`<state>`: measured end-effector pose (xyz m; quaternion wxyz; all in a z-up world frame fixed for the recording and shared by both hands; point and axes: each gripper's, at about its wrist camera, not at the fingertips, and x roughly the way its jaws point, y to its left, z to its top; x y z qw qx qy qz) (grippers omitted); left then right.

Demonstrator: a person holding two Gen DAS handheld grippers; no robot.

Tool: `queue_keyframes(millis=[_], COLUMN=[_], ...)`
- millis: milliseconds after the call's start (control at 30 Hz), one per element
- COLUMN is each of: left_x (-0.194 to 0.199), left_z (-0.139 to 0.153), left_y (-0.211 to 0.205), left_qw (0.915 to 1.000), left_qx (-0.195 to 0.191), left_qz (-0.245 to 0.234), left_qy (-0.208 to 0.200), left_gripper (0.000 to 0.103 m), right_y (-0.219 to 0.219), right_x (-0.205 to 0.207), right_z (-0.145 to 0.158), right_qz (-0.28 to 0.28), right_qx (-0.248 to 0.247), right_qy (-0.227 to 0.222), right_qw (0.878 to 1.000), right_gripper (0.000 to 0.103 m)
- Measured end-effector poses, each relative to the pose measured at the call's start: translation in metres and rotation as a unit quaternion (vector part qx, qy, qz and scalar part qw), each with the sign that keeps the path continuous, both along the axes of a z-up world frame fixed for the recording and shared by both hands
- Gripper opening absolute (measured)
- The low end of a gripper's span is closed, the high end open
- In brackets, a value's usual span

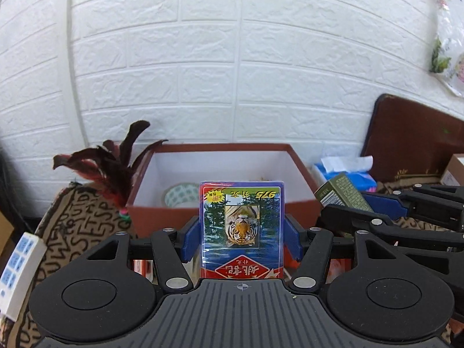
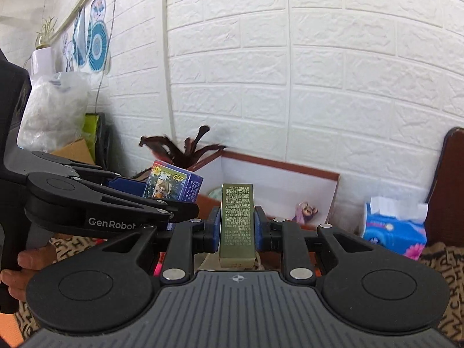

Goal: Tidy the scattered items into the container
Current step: 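Carry the card box in the left gripper and green box in the right over the brown box, then open the left gripper dropping the card box while the right gripper releases the green box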

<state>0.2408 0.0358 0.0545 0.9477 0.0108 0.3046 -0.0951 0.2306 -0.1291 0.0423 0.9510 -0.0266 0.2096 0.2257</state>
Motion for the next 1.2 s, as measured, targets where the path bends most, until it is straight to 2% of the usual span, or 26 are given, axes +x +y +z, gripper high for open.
queue_keyframes(millis=[167, 400, 667, 800, 967, 1200], left_x=[0.047, 0.111, 0.169, 0.185, 0.195, 0.206], left_z=[-0.004, -0.015, -0.039, -0.055, -0.075, -0.088], left_y=[-0.002, -0.01, -0.015, -0.016, -0.014, -0.011], left_qw=[0.9998, 0.9995, 0.9977, 0.9974, 0.9958, 0.9938], left_qx=[-0.012, -0.006, -0.031, -0.016, -0.011, -0.012], left_qz=[0.006, 0.007, 0.0, 0.003, -0.002, -0.002], left_qy=[0.012, 0.031, 0.059, 0.07, 0.091, 0.111], left_gripper=[0.061, 0.061, 0.061, 0.061, 0.061, 0.061], right_y=[0.0, -0.004, -0.01, -0.006, -0.005, 0.005], right_x=[0.041, 0.097, 0.144, 0.159, 0.171, 0.18], right_z=[0.002, -0.013, -0.032, -0.046, -0.064, -0.079], right_qz=[-0.011, -0.026, -0.04, -0.04, -0.03, -0.007], right_qx=[-0.007, 0.003, -0.001, -0.021, -0.022, -0.055], right_qy=[-0.006, 0.012, 0.023, 0.036, 0.058, 0.079], right_qw=[1.0, 1.0, 0.999, 0.998, 0.998, 0.995], right_gripper=[0.026, 0.026, 0.026, 0.026, 0.026, 0.026])
